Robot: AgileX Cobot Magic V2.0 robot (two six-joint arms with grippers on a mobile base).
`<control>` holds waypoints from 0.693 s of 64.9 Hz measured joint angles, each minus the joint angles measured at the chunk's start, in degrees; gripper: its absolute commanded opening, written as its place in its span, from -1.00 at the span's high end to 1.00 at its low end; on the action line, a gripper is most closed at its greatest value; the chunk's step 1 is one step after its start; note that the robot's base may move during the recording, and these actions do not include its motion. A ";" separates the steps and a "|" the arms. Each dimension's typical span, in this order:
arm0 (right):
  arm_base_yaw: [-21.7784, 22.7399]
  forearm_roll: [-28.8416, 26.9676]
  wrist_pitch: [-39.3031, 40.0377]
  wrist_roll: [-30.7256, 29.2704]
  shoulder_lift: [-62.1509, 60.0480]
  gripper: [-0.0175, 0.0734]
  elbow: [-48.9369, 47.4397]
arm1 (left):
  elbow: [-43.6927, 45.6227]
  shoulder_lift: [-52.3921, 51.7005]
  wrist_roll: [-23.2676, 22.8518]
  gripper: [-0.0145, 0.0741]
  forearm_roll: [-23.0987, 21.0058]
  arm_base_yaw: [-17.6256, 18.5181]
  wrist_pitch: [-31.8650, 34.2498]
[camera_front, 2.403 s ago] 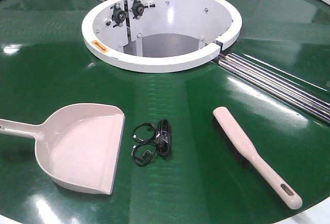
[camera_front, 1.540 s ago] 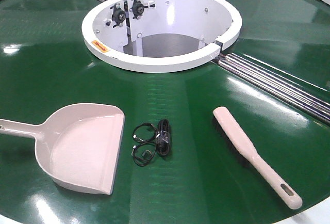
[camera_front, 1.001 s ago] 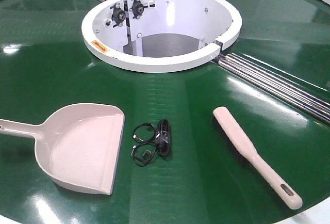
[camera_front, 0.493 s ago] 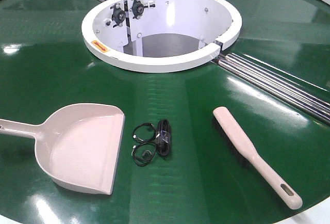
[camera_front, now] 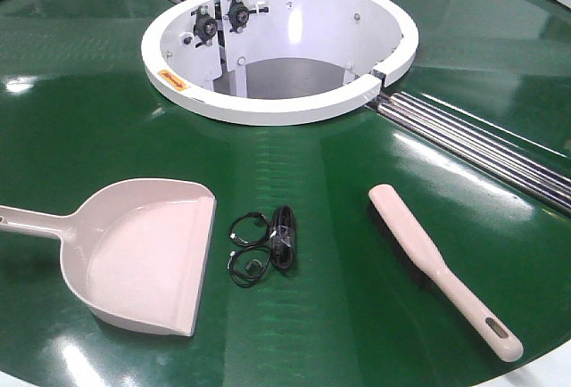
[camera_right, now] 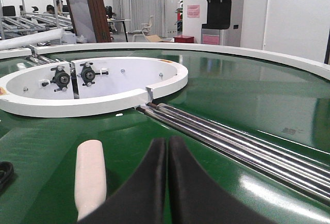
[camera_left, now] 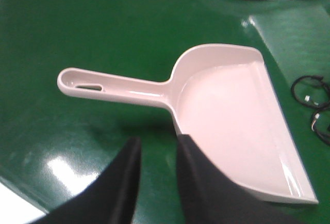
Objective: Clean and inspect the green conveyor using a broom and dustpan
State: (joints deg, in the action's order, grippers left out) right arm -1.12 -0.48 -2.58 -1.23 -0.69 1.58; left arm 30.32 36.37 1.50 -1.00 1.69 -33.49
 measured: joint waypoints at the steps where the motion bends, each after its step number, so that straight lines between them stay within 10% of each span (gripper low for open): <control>1: 0.00 0.00 0.00 0.00 0.00 0.63 0.00 | -0.01 0.17 0.00 -0.20 0.00 0.00 -0.07; 13: 0.00 0.00 0.00 0.00 0.00 0.63 0.00 | 0.11 0.77 0.00 -0.56 0.00 0.00 0.19; 45: 0.00 0.00 0.00 0.00 0.00 0.63 0.00 | 4.81 2.17 4.22 -0.57 -6.81 0.00 -4.34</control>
State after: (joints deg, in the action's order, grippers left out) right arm -1.12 -0.48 -2.58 -1.23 -0.69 1.58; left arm 35.12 38.55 5.72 -7.81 1.69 -37.83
